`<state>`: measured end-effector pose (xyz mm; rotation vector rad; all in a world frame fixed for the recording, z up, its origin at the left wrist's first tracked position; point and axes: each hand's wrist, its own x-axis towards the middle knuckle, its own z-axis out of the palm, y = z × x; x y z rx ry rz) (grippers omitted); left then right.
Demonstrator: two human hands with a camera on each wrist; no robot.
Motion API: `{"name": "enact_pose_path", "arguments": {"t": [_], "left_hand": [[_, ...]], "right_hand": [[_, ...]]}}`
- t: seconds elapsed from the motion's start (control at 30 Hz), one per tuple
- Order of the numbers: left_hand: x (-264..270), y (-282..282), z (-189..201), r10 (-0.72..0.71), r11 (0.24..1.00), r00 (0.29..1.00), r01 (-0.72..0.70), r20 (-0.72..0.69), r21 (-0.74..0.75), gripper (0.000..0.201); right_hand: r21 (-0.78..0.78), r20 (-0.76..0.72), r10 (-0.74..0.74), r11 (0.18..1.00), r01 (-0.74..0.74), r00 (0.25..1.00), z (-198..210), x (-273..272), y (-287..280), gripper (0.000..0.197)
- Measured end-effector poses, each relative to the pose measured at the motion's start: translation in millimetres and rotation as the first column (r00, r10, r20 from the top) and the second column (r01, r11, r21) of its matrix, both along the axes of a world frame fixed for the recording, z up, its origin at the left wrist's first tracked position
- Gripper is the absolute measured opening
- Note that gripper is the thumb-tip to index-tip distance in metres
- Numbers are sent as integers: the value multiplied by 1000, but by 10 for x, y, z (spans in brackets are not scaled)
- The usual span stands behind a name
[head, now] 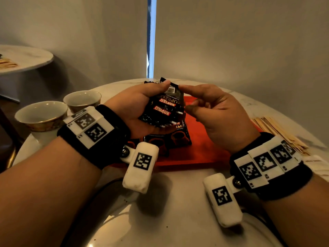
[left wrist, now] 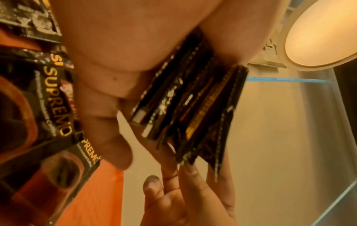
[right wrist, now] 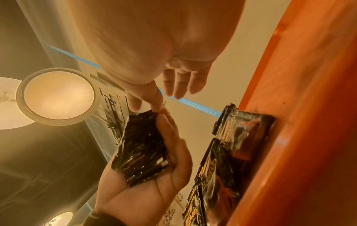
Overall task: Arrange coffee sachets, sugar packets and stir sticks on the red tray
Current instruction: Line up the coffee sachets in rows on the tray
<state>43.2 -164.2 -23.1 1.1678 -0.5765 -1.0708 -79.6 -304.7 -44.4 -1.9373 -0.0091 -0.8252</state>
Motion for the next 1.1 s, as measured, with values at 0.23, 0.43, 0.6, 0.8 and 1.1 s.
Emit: {"name": "enact_pose_path", "arguments": {"t": [0.23, 0.43, 0.6, 0.8, 1.1], "left_hand": [[3, 10, -14, -147, 989, 988, 145, 48, 40, 73], [37, 61, 16, -149, 989, 988, 149, -43, -18, 58], [78, 74, 59, -55, 997, 997, 52, -51, -49, 38], [239, 127, 99, 114, 991, 983, -123, -142, -53, 32], [270, 138, 106, 184, 981, 970, -190, -157, -27, 33]], "right_hand": [[-8, -16, -27, 1000, 27, 1000, -84, 36, -111, 37], [32, -9, -18, 999, 19, 1000, -123, 48, -98, 34], [51, 66, -140, 989, 137, 988, -108, 64, -118, 27], [179, -80, -312, 930, 322, 947, -100, 38, -252, 16], [179, -542, -54, 968, 178, 839, -174, 5, -292, 40]]}}
